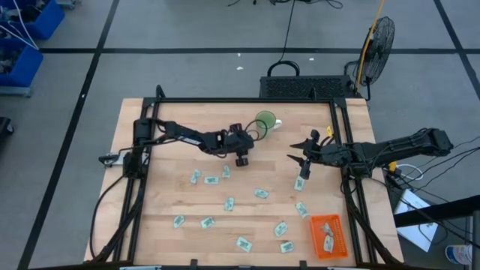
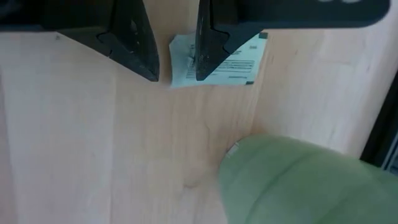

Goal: Pick and place Stevia / Truvia into bins
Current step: Put the stevia packet into the orange bin

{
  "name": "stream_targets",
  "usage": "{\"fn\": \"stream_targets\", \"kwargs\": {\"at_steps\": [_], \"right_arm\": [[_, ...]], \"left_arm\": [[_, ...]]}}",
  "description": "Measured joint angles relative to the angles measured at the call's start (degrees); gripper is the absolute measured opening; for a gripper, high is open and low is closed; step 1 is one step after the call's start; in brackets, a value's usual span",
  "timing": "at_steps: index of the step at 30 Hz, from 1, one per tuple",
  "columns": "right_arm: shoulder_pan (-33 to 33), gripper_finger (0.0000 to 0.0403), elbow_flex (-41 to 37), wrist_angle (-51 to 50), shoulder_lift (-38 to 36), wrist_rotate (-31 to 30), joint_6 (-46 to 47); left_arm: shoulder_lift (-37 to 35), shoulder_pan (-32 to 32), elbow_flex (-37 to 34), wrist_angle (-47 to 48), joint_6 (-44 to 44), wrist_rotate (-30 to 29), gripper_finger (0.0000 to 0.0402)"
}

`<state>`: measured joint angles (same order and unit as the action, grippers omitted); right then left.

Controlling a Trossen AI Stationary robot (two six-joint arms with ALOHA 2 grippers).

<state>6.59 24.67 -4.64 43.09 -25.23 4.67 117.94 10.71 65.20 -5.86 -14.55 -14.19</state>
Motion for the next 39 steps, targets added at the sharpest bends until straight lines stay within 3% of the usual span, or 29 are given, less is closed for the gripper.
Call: {"fn": "stream_targets", "kwargs": {"at_steps": [8, 14, 18, 23, 26, 33, 39], "right_arm": [[-0.12, 0.0171, 0.0, -0.17, 0.01, 0.0, -1.03], [-0.11, 0.0171, 0.0, -0.17, 0.01, 0.0, -1.07], [-0.11, 0.0172, 0.0, -0.09, 0.01, 0.0, -1.6], [-0.11, 0.0174, -0.05, 0.12, 0.8, 0.08, -4.23], [-0.15, 0.0174, -0.11, 2.83, 2.19, 3.7, -5.83], [-0.11, 0.0174, -5.5, 32.46, 9.89, 13.46, -19.33], [-1.36, 0.0177, -7.59, 49.28, 19.08, 14.96, -20.82]], "left_arm": [[0.75, -0.29, -0.05, -1.68, 2.01, -8.62, 0.0103], [0.66, -0.51, -0.13, -1.45, 2.7, -8.78, 0.0013], [-0.05, -1.9, -0.14, -3.2, 1.92, -5.11, 0.0005], [-5.36, -4.49, -0.12, -4.02, 1.7, 6.58, 0.0003], [-10.45, -5.65, -0.03, -4.89, 3.33, 12.25, 0.0004], [-20.77, -7.61, -0.08, -2.99, 13.57, 23.17, 0.0004], [-21.13, -10.47, -0.08, -5.25, 12.23, 22.27, 0.0004]]}}
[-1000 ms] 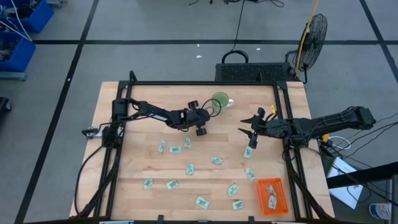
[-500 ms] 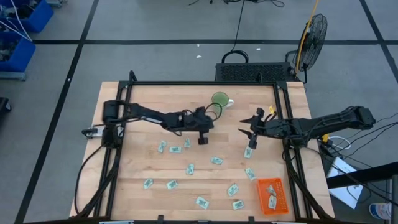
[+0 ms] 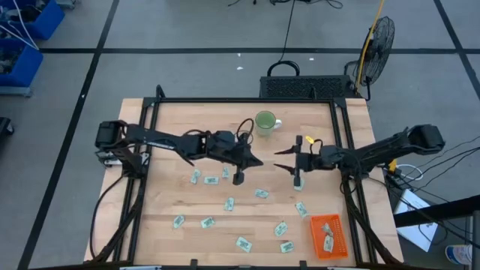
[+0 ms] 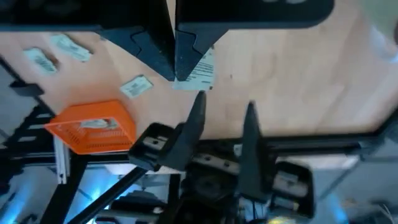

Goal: Pick and place Stevia / Truvia into bins
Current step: Put the stevia packet into the orange bin

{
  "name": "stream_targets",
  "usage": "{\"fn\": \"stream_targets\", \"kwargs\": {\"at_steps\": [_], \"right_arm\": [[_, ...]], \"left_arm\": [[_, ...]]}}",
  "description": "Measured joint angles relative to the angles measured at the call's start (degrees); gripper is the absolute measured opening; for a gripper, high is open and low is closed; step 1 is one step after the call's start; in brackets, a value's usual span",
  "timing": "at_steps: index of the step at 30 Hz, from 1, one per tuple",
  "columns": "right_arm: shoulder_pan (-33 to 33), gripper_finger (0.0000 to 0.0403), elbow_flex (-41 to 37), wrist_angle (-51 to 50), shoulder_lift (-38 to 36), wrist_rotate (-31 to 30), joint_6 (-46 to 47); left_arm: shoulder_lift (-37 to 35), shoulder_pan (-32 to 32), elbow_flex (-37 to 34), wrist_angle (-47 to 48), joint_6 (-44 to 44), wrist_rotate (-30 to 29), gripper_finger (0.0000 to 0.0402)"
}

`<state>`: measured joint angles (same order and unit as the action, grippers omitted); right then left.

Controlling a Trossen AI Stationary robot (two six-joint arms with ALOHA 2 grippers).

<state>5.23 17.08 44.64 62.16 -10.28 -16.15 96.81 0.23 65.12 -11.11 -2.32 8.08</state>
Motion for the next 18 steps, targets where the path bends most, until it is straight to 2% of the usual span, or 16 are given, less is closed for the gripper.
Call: {"fn": "stream_targets", "kwargs": {"at_steps": [4, 12, 18], "right_arm": [[-1.75, 0.0178, 1.91, 3.68, 5.43, 6.06, 3.68], [-2.03, 0.0174, 4.75, 5.26, 11.08, 6.14, 3.56], [-2.03, 0.015, 5.06, 4.8, 11.97, 6.11, 3.47]], "left_arm": [[0.6, -0.81, 0.0, -0.39, -1.42, -4.29, 0.0003], [0.51, -0.76, 0.0, -1.55, 0.51, -5.51, 0.0003], [0.51, -0.53, 0.0, -0.66, 1.0, -9.86, 0.0003]]}}
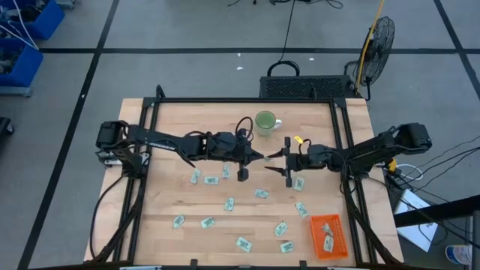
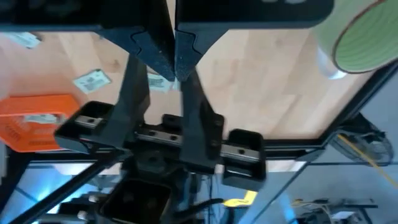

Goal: Pick and place Stevia / Truvia into bins
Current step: Put the stevia packet into the orange bin

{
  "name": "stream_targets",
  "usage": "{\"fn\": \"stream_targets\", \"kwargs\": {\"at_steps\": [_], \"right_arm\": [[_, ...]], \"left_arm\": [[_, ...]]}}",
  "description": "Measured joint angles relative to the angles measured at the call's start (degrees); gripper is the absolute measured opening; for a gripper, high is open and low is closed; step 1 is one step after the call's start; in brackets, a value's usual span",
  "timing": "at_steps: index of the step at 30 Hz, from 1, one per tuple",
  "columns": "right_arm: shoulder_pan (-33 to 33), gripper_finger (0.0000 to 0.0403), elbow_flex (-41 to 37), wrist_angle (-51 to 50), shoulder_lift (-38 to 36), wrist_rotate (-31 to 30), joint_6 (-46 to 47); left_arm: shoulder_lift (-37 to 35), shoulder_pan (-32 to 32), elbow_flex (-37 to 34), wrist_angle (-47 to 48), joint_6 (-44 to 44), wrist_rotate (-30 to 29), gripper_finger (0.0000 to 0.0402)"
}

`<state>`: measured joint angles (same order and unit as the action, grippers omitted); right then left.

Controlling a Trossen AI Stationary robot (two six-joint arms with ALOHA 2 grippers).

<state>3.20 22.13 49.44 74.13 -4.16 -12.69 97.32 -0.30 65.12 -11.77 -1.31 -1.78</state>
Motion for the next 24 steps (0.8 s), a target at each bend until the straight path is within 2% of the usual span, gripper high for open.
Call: {"fn": "stream_targets", "kwargs": {"at_steps": [11, 15, 24], "right_arm": [[-1.32, 0.0052, 0.0, -0.46, 0.0, -0.13, 0.53], [-1.77, 0.0015, 0.0, -0.94, 0.0, -0.07, 1.34], [-1.75, 0.0011, 0.0, -2.17, 0.0, -0.05, 0.12]], "left_arm": [[0.0, -0.31, 0.0, 0.37, -1.02, 0.52, 0.0004], [0.0, -0.5, 0.0, 0.4, -0.93, 0.65, 0.0023], [0.0, -0.44, 0.0, 0.45, -0.97, 0.19, 0.007]]}}
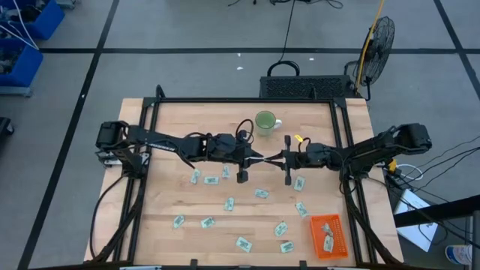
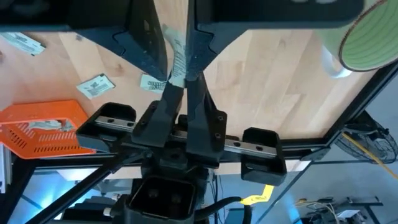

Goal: Pick and place Stevia / Truvia into bins
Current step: Put the stevia packet into the orange bin

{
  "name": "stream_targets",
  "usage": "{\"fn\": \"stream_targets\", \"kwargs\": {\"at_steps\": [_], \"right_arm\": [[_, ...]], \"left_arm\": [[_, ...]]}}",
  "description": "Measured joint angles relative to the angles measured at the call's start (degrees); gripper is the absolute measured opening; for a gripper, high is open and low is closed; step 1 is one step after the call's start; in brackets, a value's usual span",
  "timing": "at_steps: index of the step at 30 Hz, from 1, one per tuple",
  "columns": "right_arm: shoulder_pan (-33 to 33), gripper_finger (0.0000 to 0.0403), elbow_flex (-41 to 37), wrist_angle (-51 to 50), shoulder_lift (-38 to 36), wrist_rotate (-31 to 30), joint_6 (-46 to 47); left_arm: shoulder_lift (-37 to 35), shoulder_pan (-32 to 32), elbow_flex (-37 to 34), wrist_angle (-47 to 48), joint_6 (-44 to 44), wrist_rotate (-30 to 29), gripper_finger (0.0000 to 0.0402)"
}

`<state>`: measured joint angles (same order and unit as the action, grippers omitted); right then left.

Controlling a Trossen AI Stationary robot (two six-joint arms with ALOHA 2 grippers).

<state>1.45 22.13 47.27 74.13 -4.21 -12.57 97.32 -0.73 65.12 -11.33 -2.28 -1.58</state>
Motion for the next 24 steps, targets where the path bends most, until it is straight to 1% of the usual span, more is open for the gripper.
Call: {"fn": "stream_targets", "kwargs": {"at_steps": [3, 5, 6, 8, 10, 12, 14, 17, 18, 20, 22, 24], "right_arm": [[0.1, 0.0005, 0.0, -1.36, -0.15, 0.0, 0.39], [0.89, 0.0006, 0.51, -6.16, -1.57, -0.09, 1.74], [1.7, 0.0007, 1.63, -11.04, -2.73, -0.24, 1.85], [4.03, 0.0009, 5.25, -24.68, -5.66, -1.38, 2.52], [7.35, 0.0009, 10.42, -39.62, -7.59, -6.34, 5.39], [11.3, 0.0009, 15.39, -52.93, -8.53, -12.04, 10.84], [15.86, 0.001, 20.07, -62.43, -9.05, -13.56, 16.78], [22.79, 0.001, 25.21, -72.36, -9.37, -13.28, 26.54], [24.78, 0.001, 26.32, -75.04, -9.38, -12.58, 30.45], [28.14, 0.001, 27.59, -80.33, -9.33, -9.19, 40.16], [30.32, 0.001, 27.69, -85.58, -9.34, -2.16, 51.72], [31.78, 0.001, 27.69, -90.98, -8.98, 6.73, 66.54]], "left_arm": [[0.0, -0.04, 0.0, -0.01, -0.01, -0.58, 0.0088], [0.0, -0.04, 0.0, 0.01, 0.03, -2.0, 0.0097], [0.0, -0.04, 0.0, -0.01, 0.16, -2.68, 0.0101], [-0.12, -0.04, 0.0, 0.07, 0.94, -3.23, 0.0107], [-0.83, -0.04, 0.0, 1.18, 0.94, -3.26, 0.0108], [-2.16, -0.04, 0.0, 2.36, 0.6, -3.45, 0.0107], [-3.94, 0.07, 0.0, 4.88, -0.42, -3.79, 0.0107], [-6.7, 0.17, 0.0, 8.64, -1.57, -5.84, 0.0106], [-7.55, 0.17, 0.0, 10.16, -1.77, -6.68, 0.0106], [-8.78, 0.17, 0.07, 11.77, -1.75, -8.58, 0.0106], [-9.72, 0.17, 0.0, 14.56, -1.52, -10.31, 0.0106], [-9.73, 0.17, 0.02, 14.39, -1.44, -11.91, 0.0106]]}}
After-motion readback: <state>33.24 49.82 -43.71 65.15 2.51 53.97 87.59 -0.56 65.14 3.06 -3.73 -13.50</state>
